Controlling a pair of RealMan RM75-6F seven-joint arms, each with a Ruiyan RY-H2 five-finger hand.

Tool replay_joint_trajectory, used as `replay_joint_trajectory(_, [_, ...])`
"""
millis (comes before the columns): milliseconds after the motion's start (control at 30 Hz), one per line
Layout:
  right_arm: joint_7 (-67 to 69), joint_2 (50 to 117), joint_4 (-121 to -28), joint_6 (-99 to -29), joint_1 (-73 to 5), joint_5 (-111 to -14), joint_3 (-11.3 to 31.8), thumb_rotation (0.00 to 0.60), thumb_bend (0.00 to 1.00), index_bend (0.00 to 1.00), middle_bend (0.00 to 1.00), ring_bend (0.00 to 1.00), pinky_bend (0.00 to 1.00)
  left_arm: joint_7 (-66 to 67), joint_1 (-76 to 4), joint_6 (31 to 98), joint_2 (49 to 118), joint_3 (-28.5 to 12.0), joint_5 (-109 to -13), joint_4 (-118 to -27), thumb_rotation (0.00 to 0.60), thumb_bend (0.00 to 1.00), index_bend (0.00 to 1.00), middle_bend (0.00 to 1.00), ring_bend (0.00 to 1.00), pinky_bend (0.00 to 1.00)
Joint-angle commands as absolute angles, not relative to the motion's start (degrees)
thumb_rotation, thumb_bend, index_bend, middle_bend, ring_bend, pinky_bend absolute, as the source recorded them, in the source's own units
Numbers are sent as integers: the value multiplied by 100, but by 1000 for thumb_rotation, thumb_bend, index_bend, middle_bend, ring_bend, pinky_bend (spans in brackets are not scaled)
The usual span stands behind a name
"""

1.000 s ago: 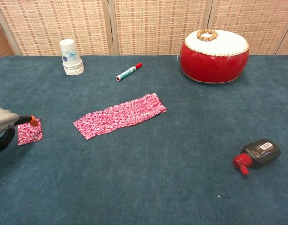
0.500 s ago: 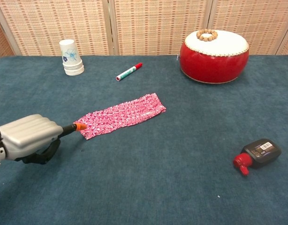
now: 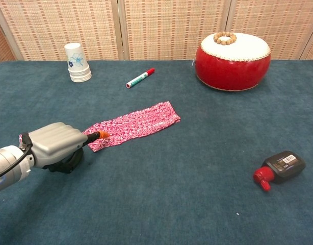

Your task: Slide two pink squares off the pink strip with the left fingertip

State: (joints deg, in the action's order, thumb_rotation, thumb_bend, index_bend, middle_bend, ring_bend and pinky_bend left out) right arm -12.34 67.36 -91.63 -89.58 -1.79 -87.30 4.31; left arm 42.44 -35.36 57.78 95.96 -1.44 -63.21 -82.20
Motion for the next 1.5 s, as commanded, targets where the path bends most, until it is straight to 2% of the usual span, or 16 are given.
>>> replay_joint_trajectory(33, [-1236, 6736, -9162, -8955, -180, -8730, 429, 600, 52, 0, 0, 0, 124, 4280, -3535, 5764, 9569, -124, -6269, -8229, 600, 831, 0, 725, 750, 625])
replay_joint_trajectory(167, [-1248, 6738, -9167, -8954, -178, -8727, 426, 600, 52, 0, 0, 0, 124, 4371, -3547, 5747, 9549, -101, -6177, -8212, 600, 831, 12, 725, 749, 625])
replay_joint_trajectory(367, [-1251, 6735, -9180, -8954, -175, -8722, 424, 600, 52, 0, 0, 0, 124, 4500, -3564, 5713, 9475, -60, -6028, -8277, 600, 831, 181, 725, 749, 625])
replay_joint_trajectory(533, [-1238, 6724, -9189, -8960, -173, -8732, 421, 600, 52, 0, 0, 0, 124, 4610, -3515, 5807, 9271, 15, -5938, -8488, 600, 831, 253, 725, 749, 626])
replay_joint_trajectory(700, [-1229, 6729, -9176, -8961, -176, -8749, 415, 600, 52, 0, 0, 0, 124, 4580, -3364, 6002, 8901, 197, -6023, -8857, 600, 831, 277, 725, 749, 628])
replay_joint_trajectory(1100, [-1252, 6757, -9144, -8970, -175, -8781, 398, 600, 53, 0, 0, 0, 124, 3701, -2670, 6625, 8279, 818, -6958, -9240, 600, 831, 290, 725, 749, 630])
replay_joint_trajectory(1500, [-1210, 6752, -9148, -8999, -168, -8810, 396, 600, 52, 0, 0, 0, 124, 3547, -2385, 6648, 8199, 912, -7143, -9272, 600, 832, 297, 724, 749, 630])
